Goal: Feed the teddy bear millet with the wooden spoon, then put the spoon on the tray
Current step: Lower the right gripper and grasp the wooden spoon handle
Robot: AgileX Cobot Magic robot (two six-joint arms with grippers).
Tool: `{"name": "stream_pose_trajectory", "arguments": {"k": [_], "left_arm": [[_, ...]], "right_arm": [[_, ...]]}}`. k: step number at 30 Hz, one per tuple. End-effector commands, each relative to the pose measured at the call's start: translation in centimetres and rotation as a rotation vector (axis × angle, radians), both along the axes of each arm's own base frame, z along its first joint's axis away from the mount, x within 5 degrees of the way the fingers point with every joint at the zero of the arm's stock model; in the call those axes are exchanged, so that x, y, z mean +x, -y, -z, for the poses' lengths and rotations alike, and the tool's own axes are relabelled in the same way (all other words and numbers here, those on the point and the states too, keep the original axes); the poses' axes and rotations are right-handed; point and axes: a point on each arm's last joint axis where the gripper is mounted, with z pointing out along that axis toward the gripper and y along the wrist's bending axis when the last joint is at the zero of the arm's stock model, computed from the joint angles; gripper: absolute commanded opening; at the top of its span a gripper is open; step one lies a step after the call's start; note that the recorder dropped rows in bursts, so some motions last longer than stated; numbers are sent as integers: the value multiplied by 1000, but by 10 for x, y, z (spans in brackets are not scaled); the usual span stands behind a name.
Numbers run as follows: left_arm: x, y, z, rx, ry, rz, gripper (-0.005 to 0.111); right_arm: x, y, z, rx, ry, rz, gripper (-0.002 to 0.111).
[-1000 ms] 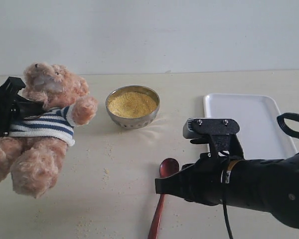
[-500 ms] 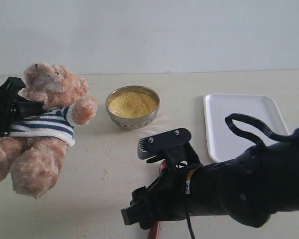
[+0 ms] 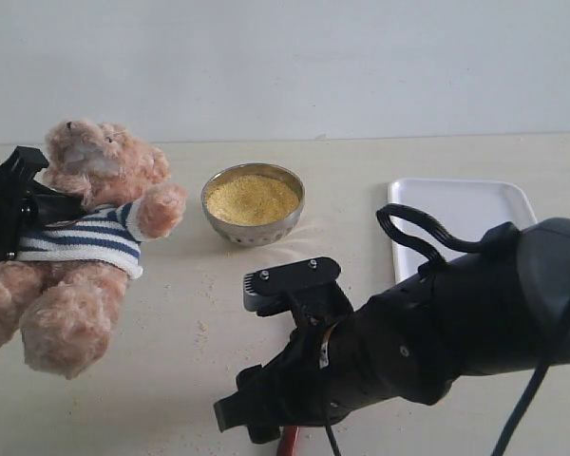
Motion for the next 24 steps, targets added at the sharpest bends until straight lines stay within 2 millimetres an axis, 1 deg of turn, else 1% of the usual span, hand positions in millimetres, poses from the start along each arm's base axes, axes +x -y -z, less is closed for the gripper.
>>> {"name": "stream_pose_trajectory", "arguments": {"k": [1,5,10,14,17,22,24], "left_arm": [[2,1,-4,-22,14,-2,5],[2,1,-4,-22,14,-2,5],[2,1,-4,-22,14,-2,5],[1,2,-5,-29,16,4,5],[1,2,-5,-29,16,4,5],[1,2,-5,-29,16,4,5],[1,2,-5,-29,16,4,5]], "right_arm": [[-2,2,3,-21,-22,-2,72],[-2,2,7,-36,-23,-12,72],[-2,3,15,-61,-38,-17,70],[-2,3,16,-75,-31,-29,68],[-2,4,16,-80,-35,-21,60],[-3,7,18,-125,-41,-29,39],[-3,10,19,-151,-45,-30,35]]}}
